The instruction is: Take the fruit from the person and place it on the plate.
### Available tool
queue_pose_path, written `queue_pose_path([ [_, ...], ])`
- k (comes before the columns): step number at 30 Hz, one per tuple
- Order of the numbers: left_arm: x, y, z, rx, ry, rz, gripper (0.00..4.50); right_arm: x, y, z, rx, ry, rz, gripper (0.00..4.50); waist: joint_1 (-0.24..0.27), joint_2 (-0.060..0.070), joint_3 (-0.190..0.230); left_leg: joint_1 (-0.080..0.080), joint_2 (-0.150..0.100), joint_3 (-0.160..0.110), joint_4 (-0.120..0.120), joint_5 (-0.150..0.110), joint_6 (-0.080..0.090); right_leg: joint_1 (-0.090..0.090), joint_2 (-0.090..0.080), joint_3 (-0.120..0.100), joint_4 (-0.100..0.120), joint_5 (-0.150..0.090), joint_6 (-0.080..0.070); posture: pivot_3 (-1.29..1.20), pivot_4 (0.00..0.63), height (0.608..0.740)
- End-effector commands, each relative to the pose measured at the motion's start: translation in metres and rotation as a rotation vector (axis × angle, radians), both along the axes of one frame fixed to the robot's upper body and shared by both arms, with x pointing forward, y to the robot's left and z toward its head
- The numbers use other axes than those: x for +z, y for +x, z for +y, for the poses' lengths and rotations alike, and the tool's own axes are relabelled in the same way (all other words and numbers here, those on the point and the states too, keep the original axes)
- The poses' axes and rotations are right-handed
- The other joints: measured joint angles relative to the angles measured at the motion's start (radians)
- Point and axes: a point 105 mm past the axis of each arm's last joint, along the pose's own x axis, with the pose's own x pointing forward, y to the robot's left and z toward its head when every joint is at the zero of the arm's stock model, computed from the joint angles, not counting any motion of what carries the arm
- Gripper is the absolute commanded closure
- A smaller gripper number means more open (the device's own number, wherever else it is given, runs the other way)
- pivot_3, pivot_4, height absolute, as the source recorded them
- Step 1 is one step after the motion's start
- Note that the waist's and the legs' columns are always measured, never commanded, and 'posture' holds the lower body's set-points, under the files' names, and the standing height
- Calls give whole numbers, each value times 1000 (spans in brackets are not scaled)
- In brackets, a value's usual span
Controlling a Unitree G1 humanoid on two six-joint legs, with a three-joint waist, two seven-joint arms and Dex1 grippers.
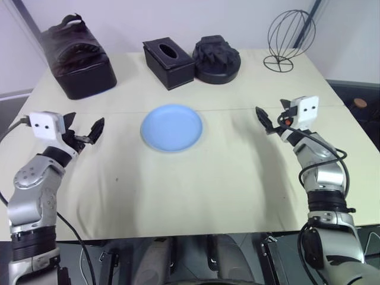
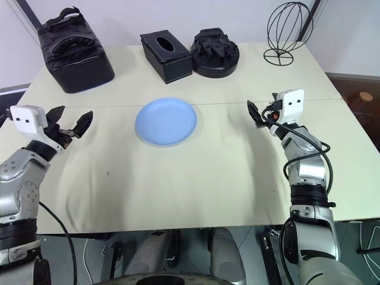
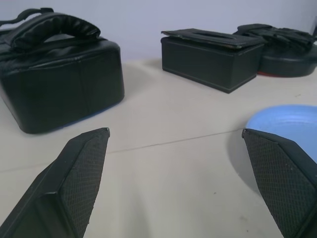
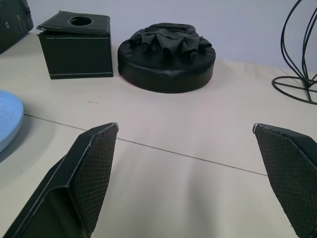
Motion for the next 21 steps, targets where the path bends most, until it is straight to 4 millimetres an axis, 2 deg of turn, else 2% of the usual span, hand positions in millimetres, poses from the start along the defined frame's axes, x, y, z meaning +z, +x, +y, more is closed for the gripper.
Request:
queue_pose_path([
  [1,14,-4,0,-3,15,-50,0,11,-3,-3,-3,-20,-39,42,0,0,0,0,0,0,0,0,0,0,0,0,0,0,0,0,150,740],
  [21,16,-2,-1,-14,23,-55,0,12,-1,-2,-4,-17,-41,42,0,0,0,0,0,0,0,0,0,0,0,0,0,0,0,0,150,740],
])
